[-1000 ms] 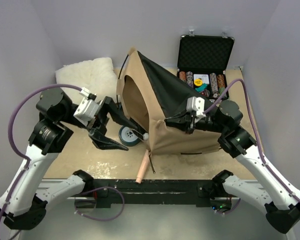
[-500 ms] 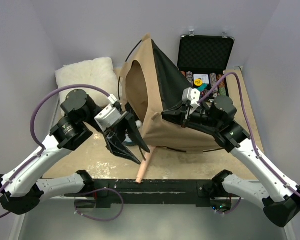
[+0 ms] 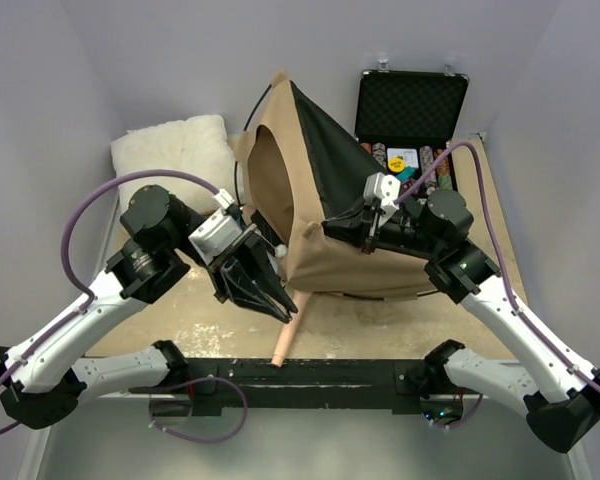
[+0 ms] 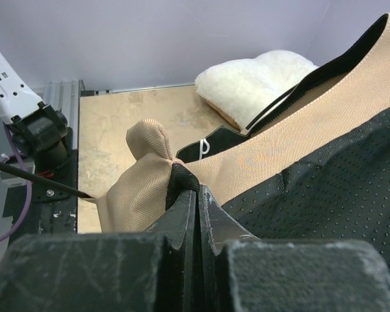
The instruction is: Set up the pet tent
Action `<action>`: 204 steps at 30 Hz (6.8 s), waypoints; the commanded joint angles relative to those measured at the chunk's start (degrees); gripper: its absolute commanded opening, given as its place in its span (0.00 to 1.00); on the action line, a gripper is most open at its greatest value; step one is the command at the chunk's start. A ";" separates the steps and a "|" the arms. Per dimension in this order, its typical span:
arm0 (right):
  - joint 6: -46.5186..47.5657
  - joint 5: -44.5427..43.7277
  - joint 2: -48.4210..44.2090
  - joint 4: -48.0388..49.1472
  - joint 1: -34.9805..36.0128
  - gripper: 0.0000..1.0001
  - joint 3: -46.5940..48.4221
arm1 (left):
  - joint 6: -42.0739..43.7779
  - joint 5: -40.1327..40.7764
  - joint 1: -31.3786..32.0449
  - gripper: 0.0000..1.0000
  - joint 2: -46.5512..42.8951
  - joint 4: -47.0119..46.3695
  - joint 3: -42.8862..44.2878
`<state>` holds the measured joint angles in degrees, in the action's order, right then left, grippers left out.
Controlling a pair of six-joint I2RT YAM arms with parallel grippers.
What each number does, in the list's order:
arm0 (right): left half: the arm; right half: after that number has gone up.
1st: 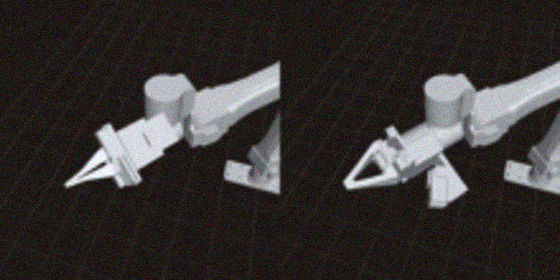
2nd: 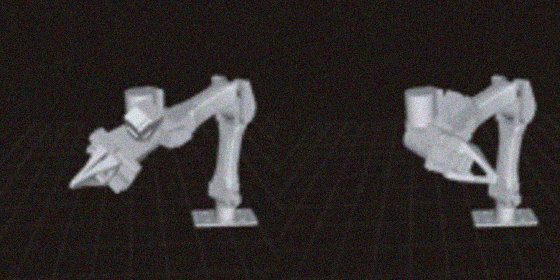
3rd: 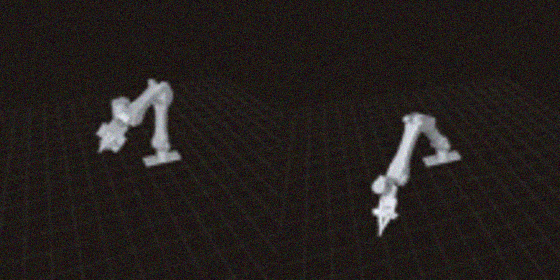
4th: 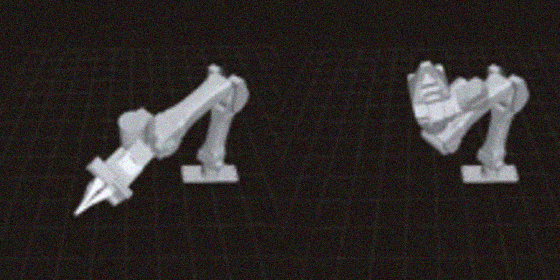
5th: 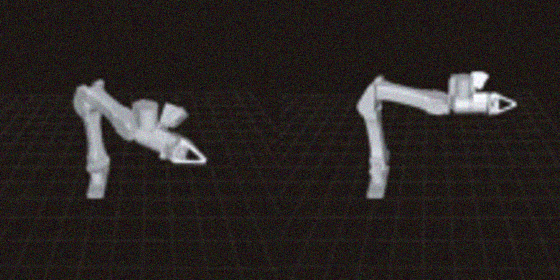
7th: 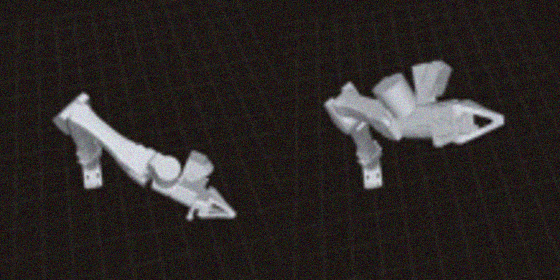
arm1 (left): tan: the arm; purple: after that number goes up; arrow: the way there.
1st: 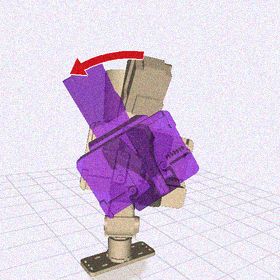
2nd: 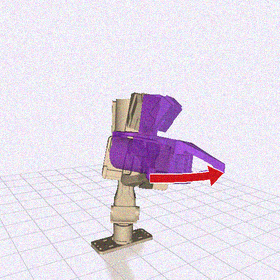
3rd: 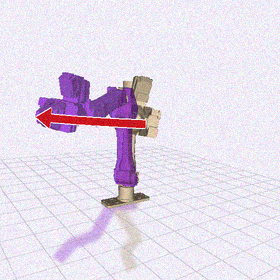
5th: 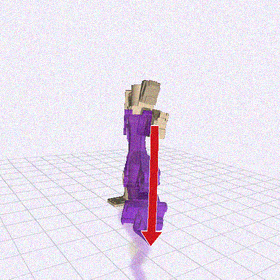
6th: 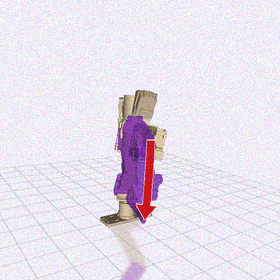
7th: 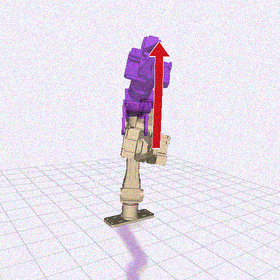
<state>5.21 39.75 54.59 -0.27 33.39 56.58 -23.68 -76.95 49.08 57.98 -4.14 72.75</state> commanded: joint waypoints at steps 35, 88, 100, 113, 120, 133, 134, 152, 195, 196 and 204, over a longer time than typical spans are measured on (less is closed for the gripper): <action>-7.06 6.83 -4.40 4.58 0.10 0.00 2.05 | -20.09 7.95 -22.10 0.00 1.26 -1.57 -24.68; 6.56 5.52 -3.26 -4.21 5.46 0.00 0.38 | -22.99 10.06 -19.73 0.00 8.73 -10.44 -14.57; 9.46 3.06 -0.89 -8.94 8.10 0.05 4.94 | -13.35 9.89 -17.70 0.00 7.34 -6.86 -12.02; 9.55 -15.73 -5.36 -20.64 6.87 0.80 12.76 | 10.56 10.15 -17.70 0.00 1.36 2.79 -13.07; 10.71 -24.27 -8.36 -22.67 6.52 0.86 11.54 | 18.41 14.35 -16.83 0.00 -2.68 7.76 -17.28; 0.15 -24.36 5.24 -12.13 4.85 0.90 24.53 | 27.46 28.07 -4.70 0.00 -6.56 -3.32 -28.01; 0.15 -24.45 6.83 -10.38 4.76 0.90 25.76 | 27.46 28.52 -4.17 0.00 -6.30 -4.11 -28.62; -7.84 -22.71 41.99 -0.08 -5.00 0.96 51.61 | 33.87 25.35 -3.20 0.00 -7.26 -0.26 -30.39; 35.20 -10.13 21.45 -31.89 16.61 0.00 40.30 | 20.96 91.80 -19.37 0.83 3.63 23.47 26.75; 36.52 -10.30 19.87 -32.50 17.23 0.00 38.89 | 19.57 90.76 -20.59 0.83 3.72 24.96 25.00; 47.34 -11.27 10.02 -42.00 19.61 0.00 31.06 | 0.59 41.22 -50.97 0.75 2.76 18.35 2.70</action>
<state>45.45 29.63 67.68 -33.06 52.42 90.89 -13.15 -7.25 11.22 60.73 20.49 87.33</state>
